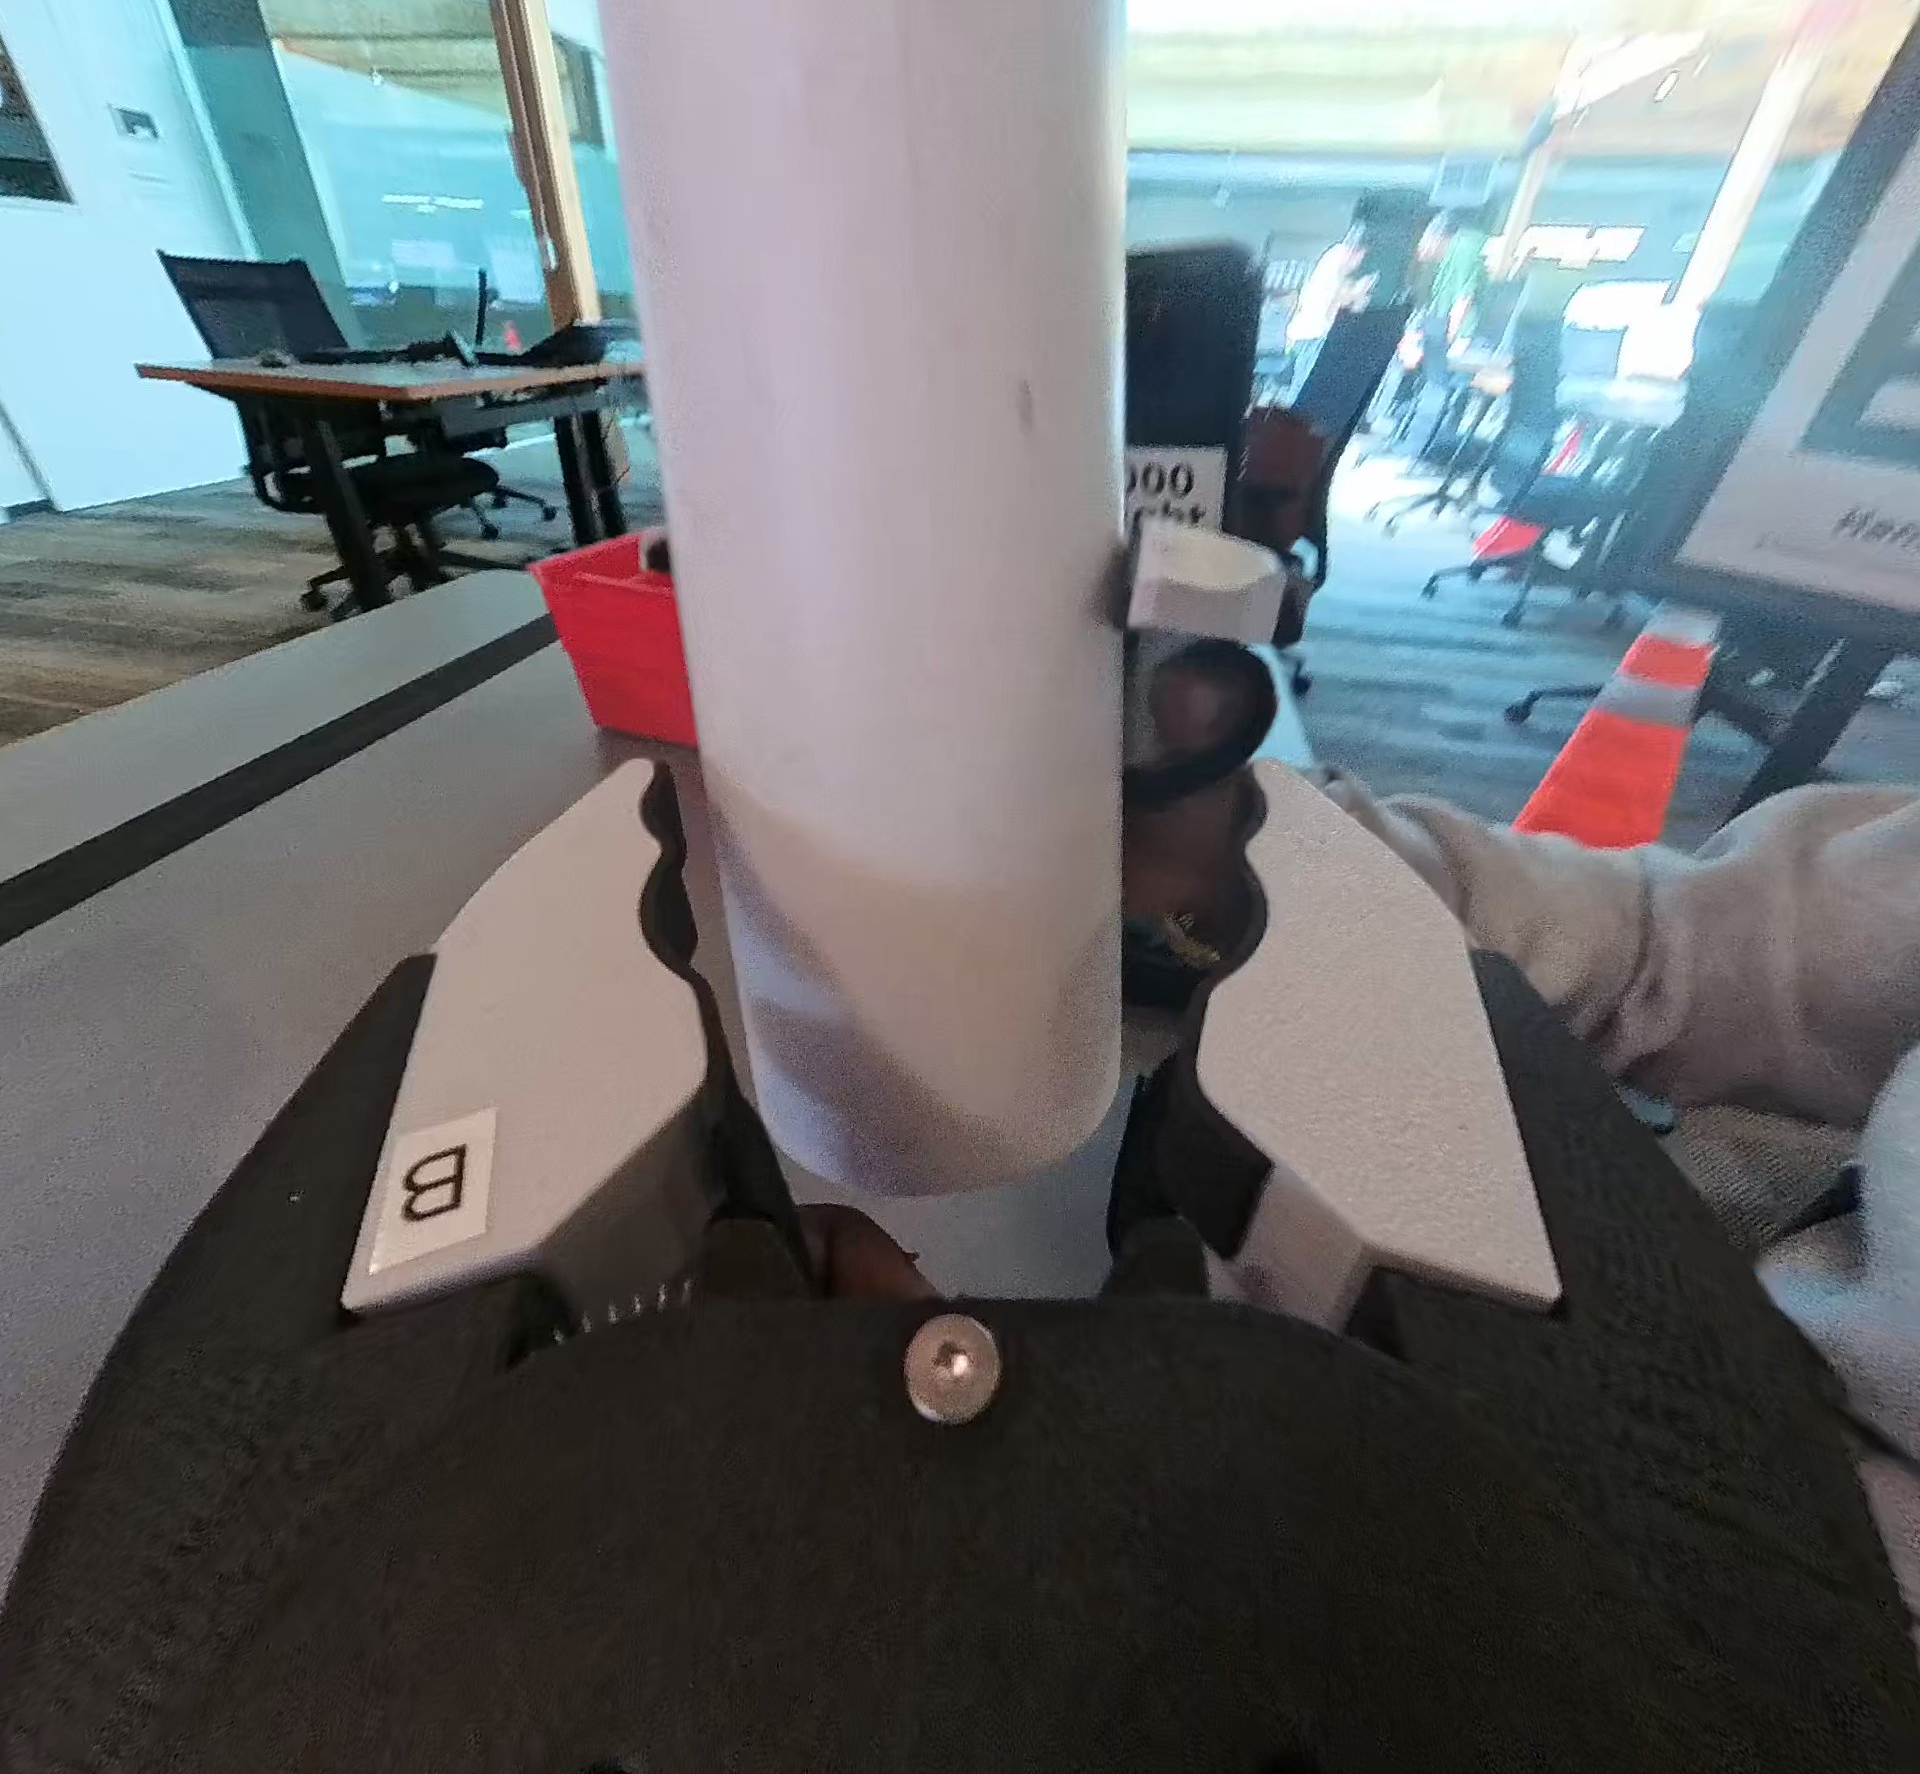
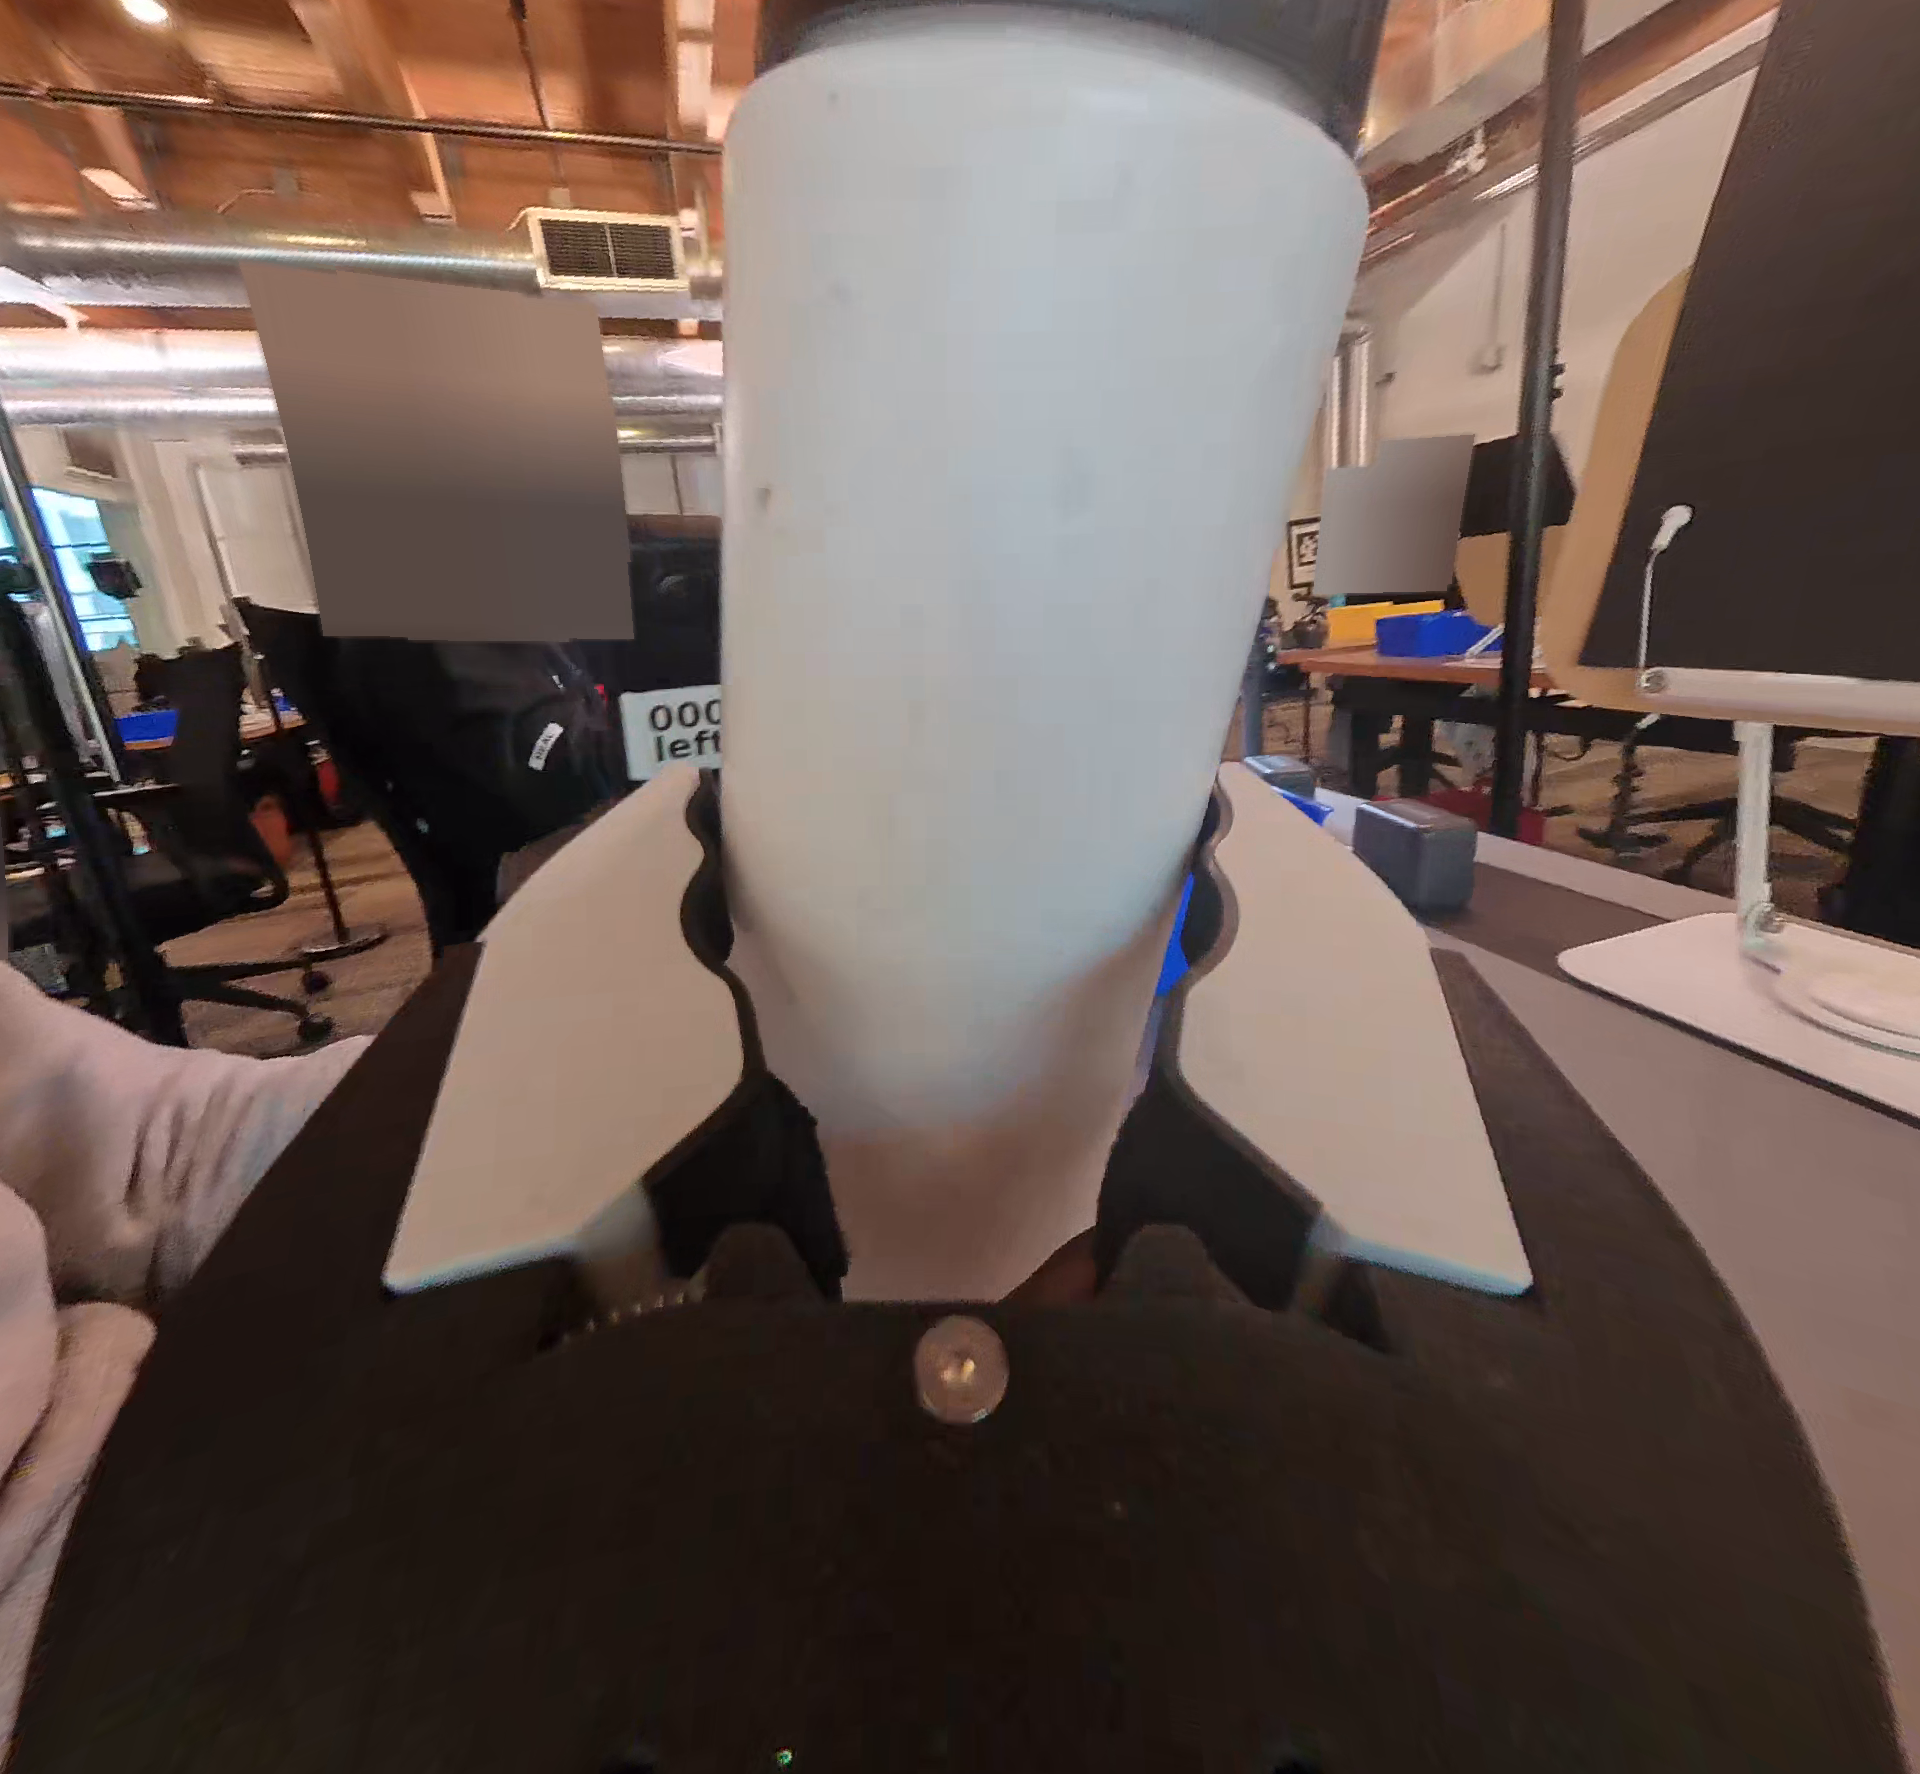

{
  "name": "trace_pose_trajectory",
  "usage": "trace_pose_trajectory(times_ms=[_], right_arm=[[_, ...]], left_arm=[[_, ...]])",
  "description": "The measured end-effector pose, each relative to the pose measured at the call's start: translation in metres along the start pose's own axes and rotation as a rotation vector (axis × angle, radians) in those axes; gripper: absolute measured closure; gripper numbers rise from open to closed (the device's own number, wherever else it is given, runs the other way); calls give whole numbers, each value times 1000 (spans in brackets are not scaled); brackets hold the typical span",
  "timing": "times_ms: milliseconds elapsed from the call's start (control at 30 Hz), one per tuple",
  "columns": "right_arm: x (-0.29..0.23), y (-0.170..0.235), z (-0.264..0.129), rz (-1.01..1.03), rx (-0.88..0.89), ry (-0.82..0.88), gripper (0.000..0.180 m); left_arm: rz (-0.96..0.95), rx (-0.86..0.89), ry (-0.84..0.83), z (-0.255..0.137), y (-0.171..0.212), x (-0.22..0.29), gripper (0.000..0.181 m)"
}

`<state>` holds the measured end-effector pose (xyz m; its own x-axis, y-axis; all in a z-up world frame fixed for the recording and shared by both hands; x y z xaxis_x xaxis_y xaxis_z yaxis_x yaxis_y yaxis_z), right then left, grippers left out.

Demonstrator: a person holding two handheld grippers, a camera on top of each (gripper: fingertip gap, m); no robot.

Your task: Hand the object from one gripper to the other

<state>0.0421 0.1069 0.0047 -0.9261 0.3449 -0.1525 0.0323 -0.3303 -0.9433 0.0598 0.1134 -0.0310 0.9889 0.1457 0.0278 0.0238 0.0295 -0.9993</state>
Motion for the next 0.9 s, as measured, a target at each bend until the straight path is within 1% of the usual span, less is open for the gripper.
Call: trace_pose_trajectory(times_ms=[67, 100, 167, 233, 300, 333, 400, 433, 500, 533, 567, 600, 667, 700, 800, 900], right_arm=[[-2, 0, 0, -12, 13, 3, 92], [-4, 0, 1, -15, 13, -4, 92], [-6, 1, 1, -39, 6, -2, 92], [-9, 1, 1, -54, 0, -15, 93], [-19, -7, -5, -4, 21, -121, 98], [-23, -12, -9, 50, 28, -187, 95], [-26, -18, -14, 161, 27, -287, 81], [-29, -18, -15, 204, 17, -333, 78], [-38, -14, -17, 261, -27, -427, 75], [-45, -12, -20, 281, -53, -484, 78], [-53, -11, -23, 293, -68, -548, 90], [-58, -10, -26, 298, -72, -590, 94], [-57, -10, -26, 295, -73, -586, 95], [-53, -9, -24, 274, -78, -548, 95], [-29, 4, -11, 94, -105, -294, 95], [-7, 10, -3, -60, -95, -69, 95]], left_arm=[[66, -89, -48, 6, 12, -2, 85], [104, -114, -93, 6, 14, -5, 95], [111, -110, -97, 5, 14, -5, 96], [98, -88, -54, 3, 12, -1, 98], [22, -31, 99, 1, 6, 13, 98], [-31, 3, 202, -1, 3, 23, 98], [-147, 26, 414, -4, 3, 45, 98], [-192, 27, 484, -5, 4, 52, 98], [-237, 21, 563, -3, 7, 60, 98], [-253, 10, 590, -2, 9, 63, 98], [-265, -2, 606, -2, 11, 65, 98], [-263, -6, 610, -1, 13, 66, 98], [-244, -22, 564, 0, 15, 61, 99], [-234, -19, 504, 1, 15, 53, 99], [-133, -30, 269, 1, 16, 24, 84], [26, -76, 61, 1, 18, 5, 81]])
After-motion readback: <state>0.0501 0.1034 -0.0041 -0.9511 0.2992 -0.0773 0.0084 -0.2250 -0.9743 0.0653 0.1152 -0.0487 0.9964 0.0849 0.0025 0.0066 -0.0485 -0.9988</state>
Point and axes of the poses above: each gripper's, where its closed fingertips meet, z out along the fingers, y out of its underside, x = y × z across the jaws, the point moved 1 cm from there along -z, back along the fingers, and after that the axes turned 13 degrees about y, right-handed, at the moved point
